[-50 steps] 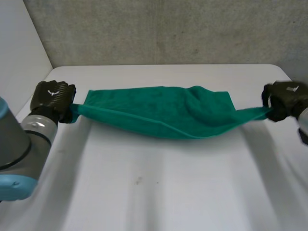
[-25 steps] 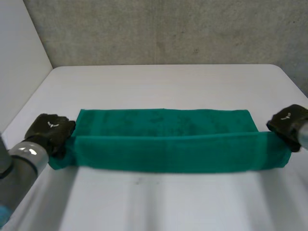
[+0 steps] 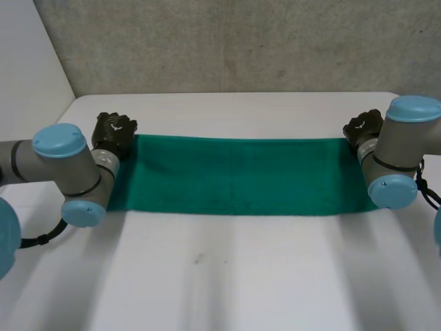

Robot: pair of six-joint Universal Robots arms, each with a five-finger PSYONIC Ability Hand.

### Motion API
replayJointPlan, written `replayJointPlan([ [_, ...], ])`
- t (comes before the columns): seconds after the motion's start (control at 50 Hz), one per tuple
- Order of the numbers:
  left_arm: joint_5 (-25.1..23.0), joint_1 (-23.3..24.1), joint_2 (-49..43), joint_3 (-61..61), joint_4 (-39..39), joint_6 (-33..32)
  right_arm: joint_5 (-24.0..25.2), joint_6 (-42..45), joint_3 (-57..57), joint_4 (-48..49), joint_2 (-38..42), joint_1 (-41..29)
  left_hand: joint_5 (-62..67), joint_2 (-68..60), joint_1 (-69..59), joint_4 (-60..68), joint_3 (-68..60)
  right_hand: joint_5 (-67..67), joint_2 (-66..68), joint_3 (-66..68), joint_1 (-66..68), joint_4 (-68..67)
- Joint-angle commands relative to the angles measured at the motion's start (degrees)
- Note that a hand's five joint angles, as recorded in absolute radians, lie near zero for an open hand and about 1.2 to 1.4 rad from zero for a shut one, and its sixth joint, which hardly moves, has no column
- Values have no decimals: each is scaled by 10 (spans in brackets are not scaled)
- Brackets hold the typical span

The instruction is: Fold the towel.

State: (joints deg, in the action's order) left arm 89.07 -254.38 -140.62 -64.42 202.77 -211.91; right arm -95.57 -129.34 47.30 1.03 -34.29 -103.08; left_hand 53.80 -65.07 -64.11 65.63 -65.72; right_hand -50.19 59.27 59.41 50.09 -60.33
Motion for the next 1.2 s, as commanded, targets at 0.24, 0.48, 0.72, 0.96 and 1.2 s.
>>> replayJointPlan([
  [0.24,-49,16,89,-116,83,-19,43,-174,175,-2,-155,-4,-538,551,541,-556,557,502,-493,-494,-401,503],
  [0.48,-49,11,160,-217,84,-18,106,-173,341,-9,-203,61,-538,551,541,-556,557,502,-493,-494,-401,503],
  [0.72,-27,-2,177,-251,80,-17,86,-168,331,27,-177,122,-538,551,541,-556,557,-198,207,206,299,-197],
  [0.96,-24,-5,244,-296,80,-14,42,-7,316,85,-260,187,-538,551,541,-556,557,-198,207,206,299,-197],
  [1.2,-24,-13,279,-340,78,-12,128,6,205,102,-236,-103,-538,551,541,-556,557,-198,207,206,299,-197],
])
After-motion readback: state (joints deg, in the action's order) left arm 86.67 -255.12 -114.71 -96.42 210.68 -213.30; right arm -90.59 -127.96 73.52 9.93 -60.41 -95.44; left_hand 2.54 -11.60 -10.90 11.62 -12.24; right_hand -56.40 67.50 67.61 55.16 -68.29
